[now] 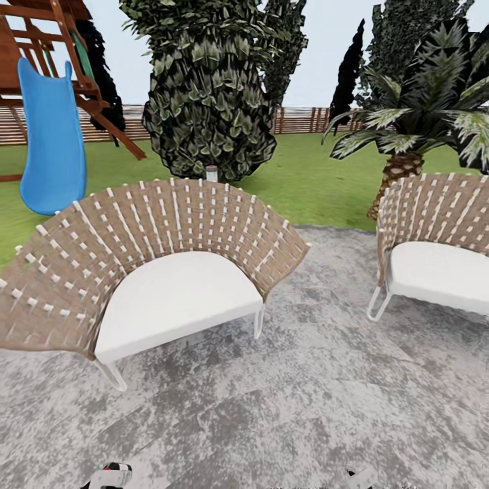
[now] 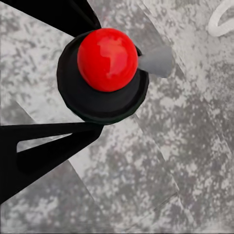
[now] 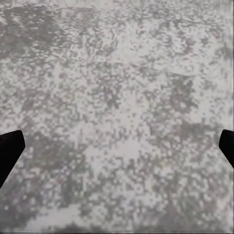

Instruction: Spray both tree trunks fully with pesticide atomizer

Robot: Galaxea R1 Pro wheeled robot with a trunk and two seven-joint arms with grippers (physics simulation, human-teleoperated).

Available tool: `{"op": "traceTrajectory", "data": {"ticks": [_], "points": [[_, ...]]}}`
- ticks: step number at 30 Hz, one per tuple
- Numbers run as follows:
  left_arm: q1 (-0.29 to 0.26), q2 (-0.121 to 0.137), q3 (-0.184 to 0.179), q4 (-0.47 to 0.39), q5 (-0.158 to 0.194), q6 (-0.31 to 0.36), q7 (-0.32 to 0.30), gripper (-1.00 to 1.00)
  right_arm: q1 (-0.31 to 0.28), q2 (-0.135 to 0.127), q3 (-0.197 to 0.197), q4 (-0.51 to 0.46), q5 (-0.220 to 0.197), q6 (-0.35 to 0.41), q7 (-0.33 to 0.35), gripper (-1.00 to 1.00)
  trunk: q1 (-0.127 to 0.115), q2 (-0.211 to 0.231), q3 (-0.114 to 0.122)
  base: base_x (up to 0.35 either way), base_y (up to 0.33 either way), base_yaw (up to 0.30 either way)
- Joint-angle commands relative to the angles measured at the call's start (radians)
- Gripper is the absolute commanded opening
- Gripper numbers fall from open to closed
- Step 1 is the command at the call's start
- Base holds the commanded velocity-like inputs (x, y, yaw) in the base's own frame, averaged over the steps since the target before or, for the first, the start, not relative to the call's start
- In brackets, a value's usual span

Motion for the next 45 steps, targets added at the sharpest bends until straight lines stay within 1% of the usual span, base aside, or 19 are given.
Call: {"op": "traceTrajectory", "data": {"ticks": [1,19,25,40,45], "points": [[0.0,0.0,0.0,0.0,0.009,-0.002,-0.007,-1.0,-0.001,0.0,0.002,0.001,0.008,-0.004,-0.003,1.0,0.0,0.0,-0.001,0.0,0.0,-0.3],[0.0,0.0,0.0,0.0,0.008,-0.002,-0.007,-1.0,-0.001,0.0,0.002,0.001,0.008,-0.004,-0.003,1.0,0.0,0.0,-0.001,0.001,0.0,-0.3],[0.0,0.0,0.0,0.0,0.008,-0.002,-0.007,-1.0,-0.001,0.0,0.002,0.001,0.008,-0.004,-0.003,1.0,0.0,0.0,-0.001,0.174,0.0,-0.3],[0.0,0.0,0.0,0.0,0.008,-0.002,-0.007,-1.0,-0.001,0.0,0.002,0.001,0.008,-0.004,-0.003,1.0,0.0,0.0,-0.001,0.016,0.0,-0.3],[0.0,-0.001,0.0,-0.001,0.007,-0.002,-0.007,-1.0,-0.001,0.0,0.002,0.001,0.008,-0.004,-0.003,1.0,0.0,0.0,-0.001,0.15,-0.018,-0.3]]}}
